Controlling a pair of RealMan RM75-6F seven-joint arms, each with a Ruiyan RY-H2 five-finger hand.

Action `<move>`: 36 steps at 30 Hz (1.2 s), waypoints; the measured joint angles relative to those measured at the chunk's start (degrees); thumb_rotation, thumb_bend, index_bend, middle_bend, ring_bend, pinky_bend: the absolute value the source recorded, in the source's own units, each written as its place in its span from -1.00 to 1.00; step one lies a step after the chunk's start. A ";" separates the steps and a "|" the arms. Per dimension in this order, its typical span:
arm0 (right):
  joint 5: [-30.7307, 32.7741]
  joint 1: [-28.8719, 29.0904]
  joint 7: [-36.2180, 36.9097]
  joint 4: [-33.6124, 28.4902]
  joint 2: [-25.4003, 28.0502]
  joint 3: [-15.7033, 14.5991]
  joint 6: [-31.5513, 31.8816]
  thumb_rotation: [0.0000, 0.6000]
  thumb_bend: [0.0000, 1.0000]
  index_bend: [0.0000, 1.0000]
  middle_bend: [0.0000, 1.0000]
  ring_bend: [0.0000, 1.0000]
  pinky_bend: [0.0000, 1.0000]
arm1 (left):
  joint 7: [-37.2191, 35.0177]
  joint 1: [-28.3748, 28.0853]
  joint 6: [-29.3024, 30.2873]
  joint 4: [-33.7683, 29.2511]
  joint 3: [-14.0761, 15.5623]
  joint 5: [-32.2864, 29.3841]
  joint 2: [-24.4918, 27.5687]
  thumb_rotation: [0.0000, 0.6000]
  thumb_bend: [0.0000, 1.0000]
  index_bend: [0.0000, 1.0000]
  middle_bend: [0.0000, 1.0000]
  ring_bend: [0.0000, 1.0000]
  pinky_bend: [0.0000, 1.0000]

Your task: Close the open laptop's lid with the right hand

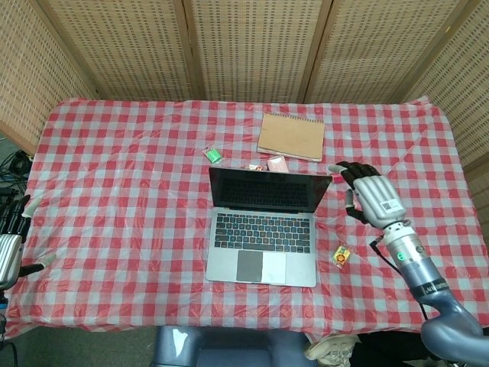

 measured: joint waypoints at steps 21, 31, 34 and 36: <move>38.10 26.50 -12.92 2.52 -9.29 -0.55 -6.71 1.00 1.00 -0.38 -0.27 -0.39 -0.35 | -1.05 -0.47 -1.67 1.01 -0.90 -3.00 0.44 1.00 -1.00 -1.00 -1.00 -1.00 -1.00; 35.65 25.25 -6.75 -0.41 -7.22 0.26 -7.66 1.00 1.00 -0.22 -0.08 -0.18 -0.09 | -0.77 -0.57 -1.84 1.02 -0.70 -2.91 0.31 1.00 -1.00 -1.00 -1.00 -1.00 -1.00; 34.22 24.36 -4.58 -1.78 -5.78 0.39 -9.14 1.00 1.00 -0.17 -0.04 -0.13 -0.06 | -0.53 -0.59 -1.87 1.00 -0.61 -2.85 0.21 1.00 -1.00 -1.00 -1.00 -1.00 -1.00; 32.90 23.62 -3.11 -2.73 -4.97 0.46 -10.01 1.00 1.00 -0.15 -0.03 -0.13 -0.05 | -0.28 -0.63 -1.85 0.99 -0.58 -2.78 0.14 1.00 -1.00 -1.00 -1.00 -1.00 -1.00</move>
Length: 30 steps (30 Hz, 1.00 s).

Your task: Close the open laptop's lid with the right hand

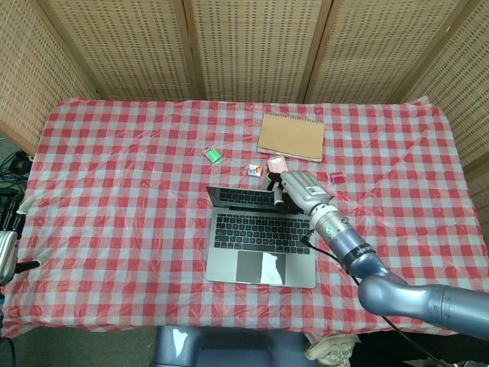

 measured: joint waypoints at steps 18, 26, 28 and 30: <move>-20.33 -6.29 6.62 -4.10 3.57 -5.51 -9.53 1.00 1.00 -0.08 0.01 -0.10 -0.02 | 2.10 -0.41 -0.65 0.53 0.26 -0.32 -1.08 1.00 -1.00 -1.00 -1.00 -1.00 -1.00; -32.23 -8.59 4.94 -1.62 -0.95 -10.59 -8.57 1.00 1.00 -0.08 0.01 -0.10 -0.02 | 2.28 -0.55 -0.96 0.66 0.32 -0.52 -1.33 1.00 -1.00 -1.00 -1.00 -1.00 -1.00; -35.45 -9.32 4.54 0.43 -3.12 -12.22 -7.76 1.00 1.00 -0.08 0.01 -0.10 -0.02 | 2.17 -0.57 -1.03 0.65 0.32 -0.57 -1.31 1.00 -1.00 -1.00 -1.00 -1.00 -1.00; -38.49 -9.95 4.34 2.70 -5.01 -13.68 -6.99 1.00 1.00 -0.08 0.01 -0.10 -0.02 | 2.00 -0.58 -1.16 0.68 0.31 -0.71 -1.26 1.00 -1.00 -1.00 -1.00 -1.00 -1.00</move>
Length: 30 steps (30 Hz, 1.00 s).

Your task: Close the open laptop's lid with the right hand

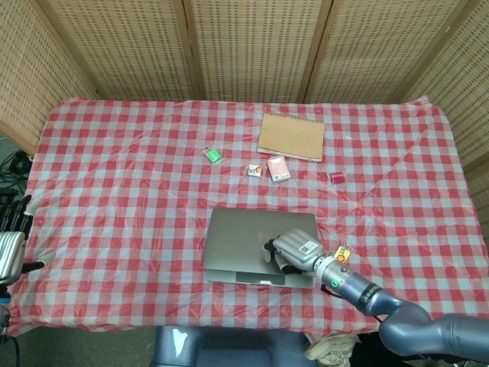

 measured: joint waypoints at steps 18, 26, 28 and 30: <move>-25.65 -2.61 7.05 14.32 -6.67 -8.37 12.46 1.00 1.00 -0.20 -0.04 -0.12 -0.12 | -0.39 0.03 -0.10 -0.13 0.12 -0.19 0.24 1.00 -1.00 -1.00 -1.00 -1.00 -1.00; -30.61 -6.05 6.15 12.14 -1.92 -5.53 28.95 1.00 -0.92 -0.83 -0.85 -0.96 -1.00 | -1.87 0.38 0.63 -0.99 0.38 0.81 1.18 1.00 -1.00 -1.00 -1.00 -1.00 -1.00; -29.96 -8.80 4.09 10.63 0.71 -4.45 34.20 1.00 -1.00 -0.94 -0.98 -1.00 -1.00 | -2.32 0.55 0.91 -1.53 0.72 1.58 1.42 1.00 -1.00 -1.00 -1.00 -1.00 -1.00; -27.78 -12.81 2.14 8.19 3.37 -3.82 39.05 1.00 -1.00 -0.99 -1.00 -1.00 -1.00 | -2.72 0.81 1.49 -2.09 1.22 2.69 1.74 1.00 -1.00 -1.00 -1.00 -1.00 -1.00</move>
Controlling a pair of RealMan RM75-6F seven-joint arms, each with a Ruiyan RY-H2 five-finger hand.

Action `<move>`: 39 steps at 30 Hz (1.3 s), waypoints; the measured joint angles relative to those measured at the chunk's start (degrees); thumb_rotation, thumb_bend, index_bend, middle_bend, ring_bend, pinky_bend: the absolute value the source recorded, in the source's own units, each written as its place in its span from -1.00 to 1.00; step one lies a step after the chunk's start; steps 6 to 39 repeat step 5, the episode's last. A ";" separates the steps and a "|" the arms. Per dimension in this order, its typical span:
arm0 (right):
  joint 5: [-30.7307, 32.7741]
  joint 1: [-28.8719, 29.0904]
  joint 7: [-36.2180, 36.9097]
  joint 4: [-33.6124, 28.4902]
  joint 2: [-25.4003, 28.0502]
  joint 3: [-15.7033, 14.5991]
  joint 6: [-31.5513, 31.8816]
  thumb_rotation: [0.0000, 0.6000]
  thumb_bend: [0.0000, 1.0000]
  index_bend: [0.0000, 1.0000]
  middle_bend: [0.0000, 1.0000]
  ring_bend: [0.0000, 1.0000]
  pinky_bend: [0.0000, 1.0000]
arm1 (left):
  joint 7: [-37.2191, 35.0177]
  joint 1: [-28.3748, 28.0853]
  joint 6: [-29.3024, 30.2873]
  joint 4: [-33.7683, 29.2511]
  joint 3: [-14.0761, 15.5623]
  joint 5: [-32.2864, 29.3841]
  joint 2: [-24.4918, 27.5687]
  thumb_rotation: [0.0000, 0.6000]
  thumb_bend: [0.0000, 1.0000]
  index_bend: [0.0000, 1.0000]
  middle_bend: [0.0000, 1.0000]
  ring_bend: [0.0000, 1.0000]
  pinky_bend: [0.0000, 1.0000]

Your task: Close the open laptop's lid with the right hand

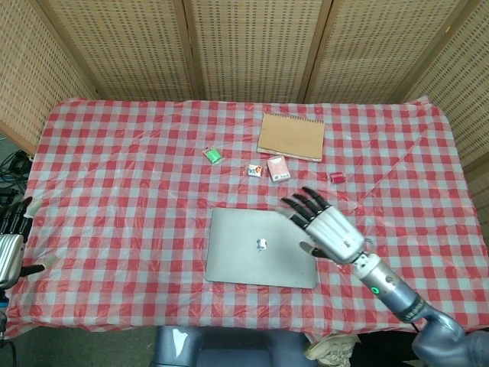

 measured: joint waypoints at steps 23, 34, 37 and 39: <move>5.55 -9.60 -3.63 -3.94 3.71 -0.48 7.61 1.00 -1.00 -1.00 -1.00 -1.00 -1.00 | -0.23 0.68 1.81 -0.34 0.86 2.19 0.29 1.00 -1.00 -1.00 -1.00 -1.00 -1.00; 5.55 -9.60 -3.63 -3.94 3.71 -0.48 7.61 1.00 -1.00 -1.00 -1.00 -1.00 -1.00 | -0.23 0.68 1.81 -0.34 0.86 2.19 0.29 1.00 -1.00 -1.00 -1.00 -1.00 -1.00; 5.55 -9.60 -3.63 -3.94 3.71 -0.48 7.61 1.00 -1.00 -1.00 -1.00 -1.00 -1.00 | -0.23 0.68 1.81 -0.34 0.86 2.19 0.29 1.00 -1.00 -1.00 -1.00 -1.00 -1.00; 5.55 -9.60 -3.63 -3.94 3.71 -0.48 7.61 1.00 -1.00 -1.00 -1.00 -1.00 -1.00 | -0.23 0.68 1.81 -0.34 0.86 2.19 0.29 1.00 -1.00 -1.00 -1.00 -1.00 -1.00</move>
